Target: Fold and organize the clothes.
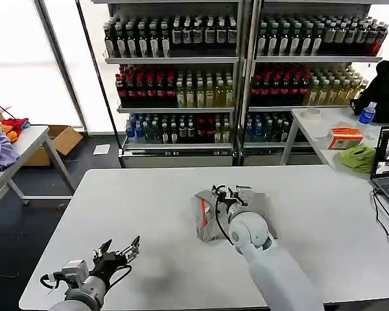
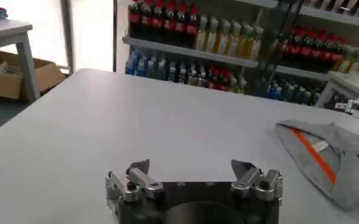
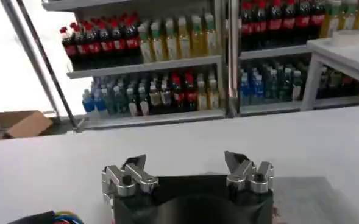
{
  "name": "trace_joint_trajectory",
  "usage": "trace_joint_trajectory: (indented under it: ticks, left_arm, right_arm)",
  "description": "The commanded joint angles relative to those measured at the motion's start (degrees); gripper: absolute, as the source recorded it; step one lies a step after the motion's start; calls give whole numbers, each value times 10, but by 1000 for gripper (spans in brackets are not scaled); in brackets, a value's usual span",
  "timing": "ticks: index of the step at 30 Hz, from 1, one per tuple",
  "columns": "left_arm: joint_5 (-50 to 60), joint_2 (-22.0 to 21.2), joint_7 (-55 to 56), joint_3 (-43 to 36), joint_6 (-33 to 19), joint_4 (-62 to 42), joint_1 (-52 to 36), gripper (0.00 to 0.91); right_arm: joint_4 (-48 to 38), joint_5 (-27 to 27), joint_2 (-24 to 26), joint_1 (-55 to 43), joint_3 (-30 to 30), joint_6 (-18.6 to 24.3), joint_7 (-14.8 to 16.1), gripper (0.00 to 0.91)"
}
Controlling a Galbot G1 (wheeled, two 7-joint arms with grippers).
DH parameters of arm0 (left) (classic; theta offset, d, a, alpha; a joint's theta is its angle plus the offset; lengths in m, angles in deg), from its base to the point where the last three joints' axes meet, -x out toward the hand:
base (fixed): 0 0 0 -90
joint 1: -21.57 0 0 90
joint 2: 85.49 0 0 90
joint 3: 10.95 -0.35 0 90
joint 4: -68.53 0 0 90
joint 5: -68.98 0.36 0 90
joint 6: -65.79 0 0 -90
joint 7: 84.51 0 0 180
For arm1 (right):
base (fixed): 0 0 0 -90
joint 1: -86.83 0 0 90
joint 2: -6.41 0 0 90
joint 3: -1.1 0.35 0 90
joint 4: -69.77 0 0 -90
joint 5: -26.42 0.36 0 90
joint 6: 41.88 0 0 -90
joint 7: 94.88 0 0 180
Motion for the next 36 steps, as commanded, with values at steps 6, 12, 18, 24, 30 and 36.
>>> trace_joint_trajectory:
  ticks: [6,12,18,24,30,36]
  left_arm:
    - [-2,1,0,5,0,-3,-1,907]
    - [-1,-2,1,1,0,-8,-2,907]
    - [-1,-3,1,-2,0,-11,-2,907]
    - [-1,0,1,2,0,-7,0,907]
    - [39,-3,-6,10,-21,-1,-5,907]
    - [102,-12,-24,10,-79,9,-14,907]
  right_arm:
    - [-47,-27,-4,-9,-42,-1,8,907]
    - [-56,-28,13,9,-30,0,13,907]
    - [-64,-26,14,13,-20,0,21,907]
    - [-72,-24,-1,15,-8,1,25,907]
    - [-19,-39,-4,19,36,7,29,907]
    - [120,-194,51,56,88,43,76,907]
